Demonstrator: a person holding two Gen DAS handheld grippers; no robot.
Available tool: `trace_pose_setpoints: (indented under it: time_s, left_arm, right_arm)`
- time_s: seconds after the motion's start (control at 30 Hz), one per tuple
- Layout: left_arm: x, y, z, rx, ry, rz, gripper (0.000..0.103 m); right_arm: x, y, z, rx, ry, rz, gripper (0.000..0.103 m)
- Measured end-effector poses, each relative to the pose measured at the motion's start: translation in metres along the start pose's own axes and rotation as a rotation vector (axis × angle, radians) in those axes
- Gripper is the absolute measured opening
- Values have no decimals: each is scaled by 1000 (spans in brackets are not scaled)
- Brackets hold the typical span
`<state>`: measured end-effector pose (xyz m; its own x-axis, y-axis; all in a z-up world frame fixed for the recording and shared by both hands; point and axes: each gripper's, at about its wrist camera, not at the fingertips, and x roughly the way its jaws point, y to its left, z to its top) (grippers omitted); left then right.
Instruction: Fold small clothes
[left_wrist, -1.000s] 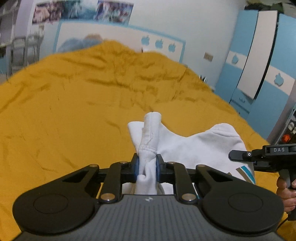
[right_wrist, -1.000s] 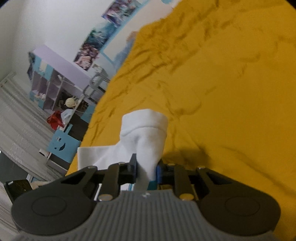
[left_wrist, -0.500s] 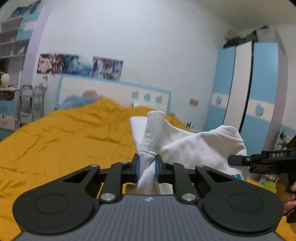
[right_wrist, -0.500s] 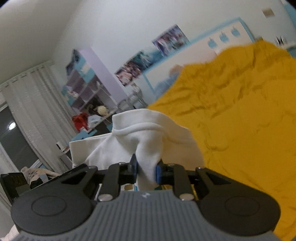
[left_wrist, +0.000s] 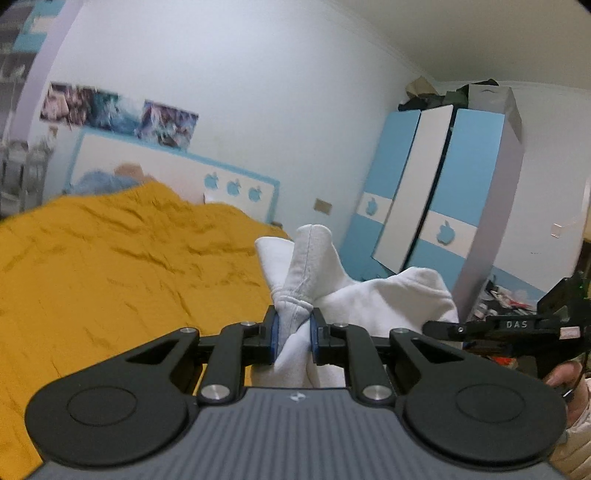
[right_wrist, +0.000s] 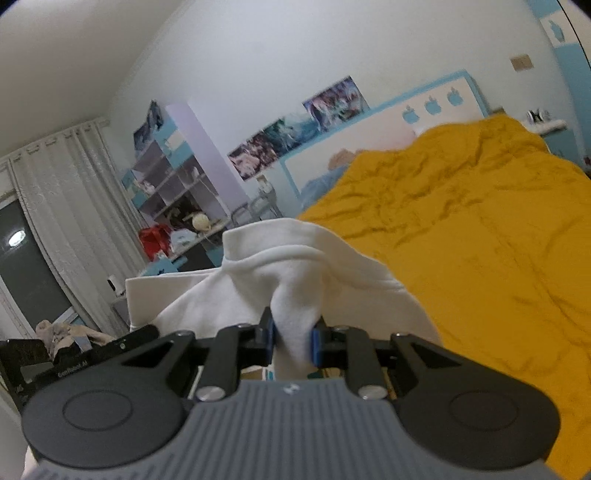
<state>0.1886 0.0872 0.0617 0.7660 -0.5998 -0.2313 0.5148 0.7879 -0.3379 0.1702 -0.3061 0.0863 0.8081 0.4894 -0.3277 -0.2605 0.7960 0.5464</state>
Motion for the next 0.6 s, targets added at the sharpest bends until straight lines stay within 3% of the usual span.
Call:
trace_pose_setpoints:
  time_s: [0.17, 0.33, 0.47, 0.6]
  left_arm:
    - [5, 16, -29, -94, 50, 1, 18]
    - [-19, 50, -36, -165, 17, 44, 18]
    - [-60, 75, -20, -184, -32, 115, 18]
    - [-89, 83, 22, -138, -36, 146, 17]
  right_arm:
    - [2, -13, -18, 29, 70, -33, 14]
    - [26, 13, -12, -25, 101, 11, 14]
    - [62, 58, -4, -87, 138, 95, 14]
    - [72, 88, 5, -56, 160, 194, 14]
